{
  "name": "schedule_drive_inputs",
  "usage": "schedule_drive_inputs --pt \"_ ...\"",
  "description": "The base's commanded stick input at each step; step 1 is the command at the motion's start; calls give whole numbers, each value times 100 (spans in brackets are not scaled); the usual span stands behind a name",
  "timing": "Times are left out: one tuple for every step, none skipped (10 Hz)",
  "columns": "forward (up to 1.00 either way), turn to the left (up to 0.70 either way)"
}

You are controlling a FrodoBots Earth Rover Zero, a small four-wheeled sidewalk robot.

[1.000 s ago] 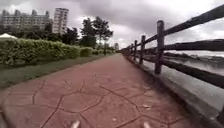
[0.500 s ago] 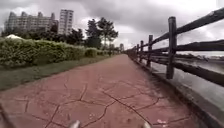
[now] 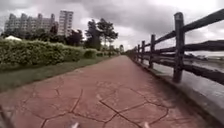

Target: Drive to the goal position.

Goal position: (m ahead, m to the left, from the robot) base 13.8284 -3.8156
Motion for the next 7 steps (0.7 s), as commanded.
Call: schedule_drive_inputs --pt "50 0" --pt "50 0" --pt "50 -16" --pt "50 -50" --pt "50 -50" --pt "50 -50" --pt "50 -50"
